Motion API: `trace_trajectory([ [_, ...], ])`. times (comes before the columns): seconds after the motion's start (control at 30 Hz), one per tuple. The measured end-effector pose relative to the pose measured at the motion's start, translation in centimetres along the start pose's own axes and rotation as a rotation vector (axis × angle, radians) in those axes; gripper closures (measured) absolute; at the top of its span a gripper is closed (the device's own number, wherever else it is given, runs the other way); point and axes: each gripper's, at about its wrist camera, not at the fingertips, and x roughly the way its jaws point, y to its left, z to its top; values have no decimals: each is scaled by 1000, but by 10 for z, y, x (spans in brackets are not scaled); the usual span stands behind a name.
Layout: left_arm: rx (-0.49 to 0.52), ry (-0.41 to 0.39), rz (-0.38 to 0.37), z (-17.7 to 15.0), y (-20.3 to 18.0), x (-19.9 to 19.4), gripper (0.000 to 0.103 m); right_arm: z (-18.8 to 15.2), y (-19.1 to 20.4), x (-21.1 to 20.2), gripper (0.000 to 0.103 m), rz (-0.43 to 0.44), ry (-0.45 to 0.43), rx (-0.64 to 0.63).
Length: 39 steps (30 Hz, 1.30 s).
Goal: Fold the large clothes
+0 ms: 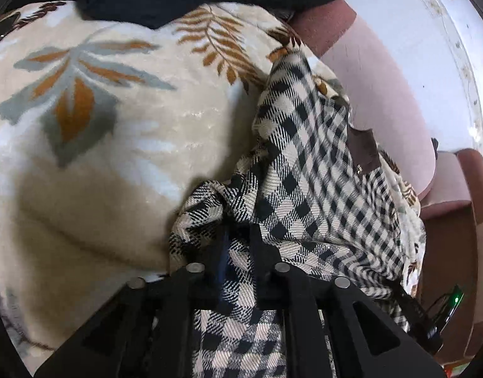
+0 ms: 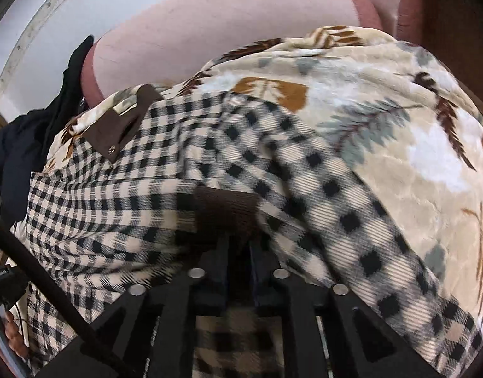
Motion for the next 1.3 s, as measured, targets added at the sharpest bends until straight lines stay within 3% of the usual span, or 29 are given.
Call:
trace_trajectory([
  [0.2, 31, -92, 29, 4, 7, -44, 67, 3, -6, -53, 70, -57, -112, -32],
  [0.37, 86, -148, 114, 1, 18, -60, 58, 5, 47, -64, 70, 31, -174, -133],
  [0.47, 97, -118, 139, -2, 29, -50, 58, 0, 106, -39, 63, 119, -120, -256],
  [0.63, 178, -64, 119, -14, 23, -37, 54, -7, 209, 12, 63, 241, 19, -377],
  [0.77, 270, -45, 149, -30, 15, -33, 54, -12, 279, 46, 67, 304, 99, -473],
  [0.93, 332, -40, 159, -40, 17, -35, 54, -11, 346, 113, 75, 195, 191, -562],
  [1.03, 316, -33, 126, -40, 23, -38, 54, 2, 367, 133, 75, 171, 172, -537],
  [1.2, 278, -19, 99, -35, 26, -40, 54, 14, 388, 148, 72, 94, 159, -570],
  [1.3, 274, -13, 93, -35, 26, -43, 54, 20, 386, 131, 71, 65, 136, -568],
])
